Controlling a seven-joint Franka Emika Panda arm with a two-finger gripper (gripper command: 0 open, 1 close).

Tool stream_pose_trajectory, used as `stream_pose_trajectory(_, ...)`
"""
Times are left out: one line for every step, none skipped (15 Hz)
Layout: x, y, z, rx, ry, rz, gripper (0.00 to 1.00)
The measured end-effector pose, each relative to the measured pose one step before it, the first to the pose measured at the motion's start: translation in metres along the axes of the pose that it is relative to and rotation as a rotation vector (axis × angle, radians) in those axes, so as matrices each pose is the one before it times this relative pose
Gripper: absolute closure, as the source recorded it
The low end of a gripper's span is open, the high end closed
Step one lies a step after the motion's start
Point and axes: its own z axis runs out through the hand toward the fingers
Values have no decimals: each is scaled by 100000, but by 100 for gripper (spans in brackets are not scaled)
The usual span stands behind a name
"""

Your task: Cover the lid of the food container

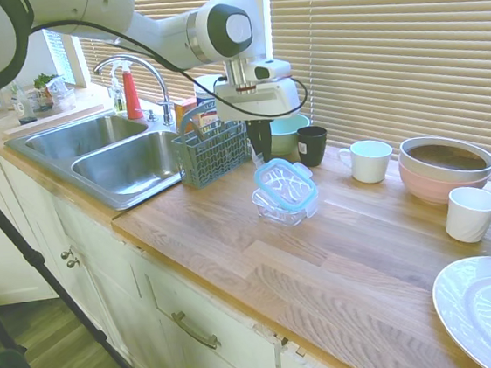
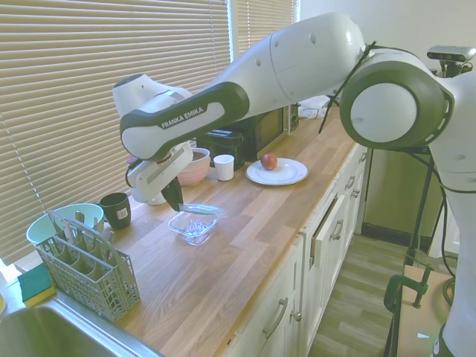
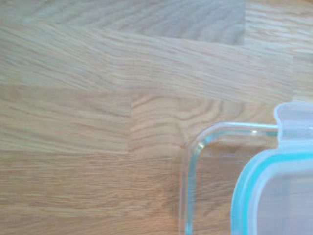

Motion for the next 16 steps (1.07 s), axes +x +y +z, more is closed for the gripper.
stream_pose_trajectory(14,-305,351,71,179,474,100)
stream_pose_trajectory(71,-217,248,107,74,510,100)
stream_pose_trajectory(47,-120,89,62,-31,746,100)
stream_pose_trajectory(85,-157,31,178,86,896,100)
stream_pose_trajectory(61,-161,120,37,-5,733,100)
stream_pose_trajectory(27,-179,286,-205,-142,451,100)
stream_pose_trajectory(-44,-172,400,-384,-283,-77,100)
stream_pose_trajectory(-38,-187,352,-213,-162,-193,100)
stream_pose_trajectory(-9,-198,358,-144,-79,-165,100)
stream_pose_trajectory(0,-207,333,-125,-65,-158,100)
stream_pose_trajectory(0,-178,307,20,37,-141,100)
stream_pose_trajectory(-2,-133,306,-3,28,-117,100)
stream_pose_trajectory(-4,-87,218,-34,33,-95,100)
stream_pose_trajectory(-2,-42,139,-111,29,-80,100)
stream_pose_trajectory(3,-13,74,-110,17,-49,100)
stream_pose_trajectory(34,19,23,-82,71,-11,100)
